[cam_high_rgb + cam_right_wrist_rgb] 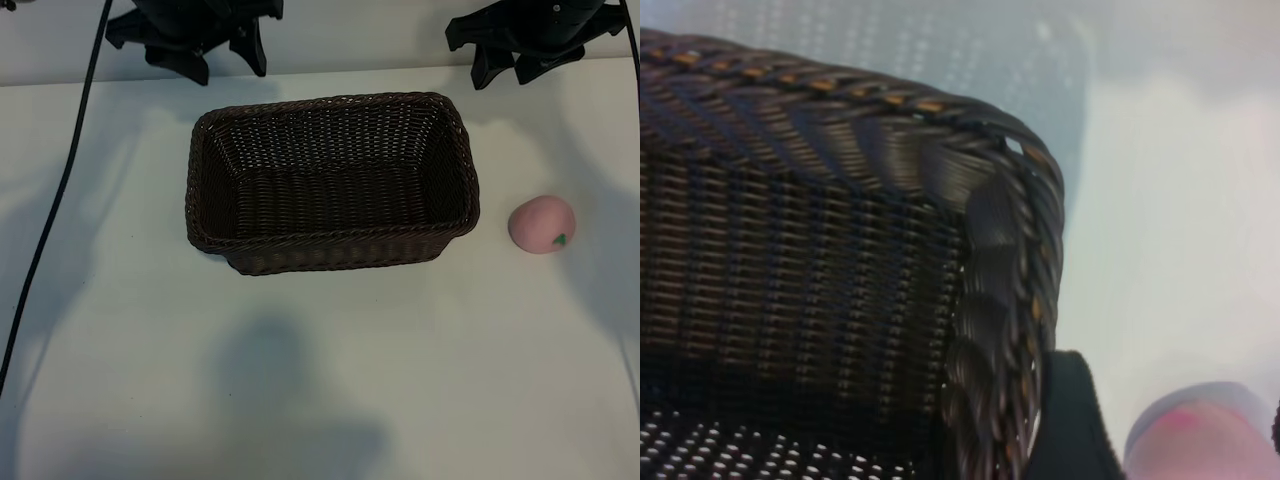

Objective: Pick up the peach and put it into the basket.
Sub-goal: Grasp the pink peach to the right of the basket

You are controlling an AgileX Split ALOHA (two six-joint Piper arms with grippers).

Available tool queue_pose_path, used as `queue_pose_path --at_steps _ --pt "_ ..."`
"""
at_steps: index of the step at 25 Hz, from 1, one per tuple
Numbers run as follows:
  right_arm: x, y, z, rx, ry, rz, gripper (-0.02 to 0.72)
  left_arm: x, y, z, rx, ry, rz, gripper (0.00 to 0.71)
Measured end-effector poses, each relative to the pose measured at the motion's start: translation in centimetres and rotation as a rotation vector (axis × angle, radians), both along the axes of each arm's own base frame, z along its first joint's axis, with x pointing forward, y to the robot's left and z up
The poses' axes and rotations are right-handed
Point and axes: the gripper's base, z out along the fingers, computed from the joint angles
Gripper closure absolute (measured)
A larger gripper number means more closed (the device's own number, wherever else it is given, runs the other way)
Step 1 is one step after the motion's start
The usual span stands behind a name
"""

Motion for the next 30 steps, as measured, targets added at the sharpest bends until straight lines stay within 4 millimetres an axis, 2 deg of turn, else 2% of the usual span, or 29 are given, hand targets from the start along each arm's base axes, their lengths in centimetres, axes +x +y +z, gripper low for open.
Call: queue_pose_path --at_steps 18,27,30 --pt "-0.6 -0.5 -0.3 -0.051 0.066 -0.007 0.220 0.0 0.0 0.2 0.003 -0.007 0.000 0.112" --pt "-0.6 -0.6 -0.3 -0.055 0.078 -0.037 0.220 -0.2 -0.7 0.2 0.006 -0.008 -0.017 0.112" --pt "-0.7 -0.8 -1.0 -0.081 0.092 -0.043 0.220 -0.2 -0.7 0.2 0.006 -0.008 -0.017 0.112"
